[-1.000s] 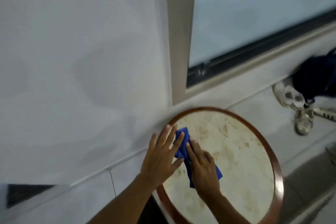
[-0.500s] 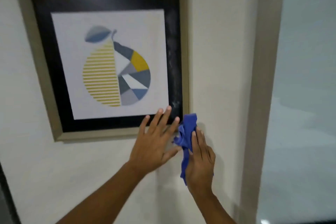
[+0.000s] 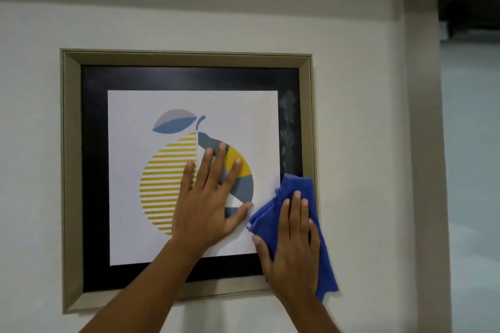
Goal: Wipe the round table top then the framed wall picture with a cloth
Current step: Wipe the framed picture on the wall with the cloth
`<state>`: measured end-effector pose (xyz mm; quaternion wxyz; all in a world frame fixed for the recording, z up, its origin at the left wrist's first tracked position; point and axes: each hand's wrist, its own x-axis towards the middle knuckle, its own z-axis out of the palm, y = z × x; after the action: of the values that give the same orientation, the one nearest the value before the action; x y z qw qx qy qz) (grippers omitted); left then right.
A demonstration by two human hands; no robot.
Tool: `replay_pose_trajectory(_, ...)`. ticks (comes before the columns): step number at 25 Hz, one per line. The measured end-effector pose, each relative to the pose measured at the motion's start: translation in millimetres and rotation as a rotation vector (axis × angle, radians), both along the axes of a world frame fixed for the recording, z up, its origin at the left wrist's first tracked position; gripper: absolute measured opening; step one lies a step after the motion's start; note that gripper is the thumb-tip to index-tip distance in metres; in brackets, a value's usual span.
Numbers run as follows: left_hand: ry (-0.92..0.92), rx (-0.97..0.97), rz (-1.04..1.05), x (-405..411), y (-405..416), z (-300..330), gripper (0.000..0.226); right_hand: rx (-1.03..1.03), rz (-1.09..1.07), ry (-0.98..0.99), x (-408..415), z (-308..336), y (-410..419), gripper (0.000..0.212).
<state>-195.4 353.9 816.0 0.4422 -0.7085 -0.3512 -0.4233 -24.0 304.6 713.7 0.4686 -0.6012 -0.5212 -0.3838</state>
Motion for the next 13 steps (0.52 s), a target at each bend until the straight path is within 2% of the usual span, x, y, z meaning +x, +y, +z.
replay_pose_trajectory(3, 0.002, 0.006, -0.030, -4, -1, 0, 0.085, 0.042, -0.008, 0.011, -6, 20, -1, 0.088)
replay_pose_trajectory(6, 0.007, -0.009, -0.072, -5, -2, 0, 0.082, 0.115, 0.052, 0.025, -11, 77, 3, 0.092)
replay_pose_trajectory(11, 0.010, -0.037, -0.072, -5, -4, 2, 0.079, 0.203, 0.051, -0.027, -11, 210, 1, 0.076)
replay_pose_trajectory(13, 0.004, -0.050, -0.087, -5, -3, 1, 0.079, 0.207, 0.028, -0.041, -12, 223, 3, 0.072)
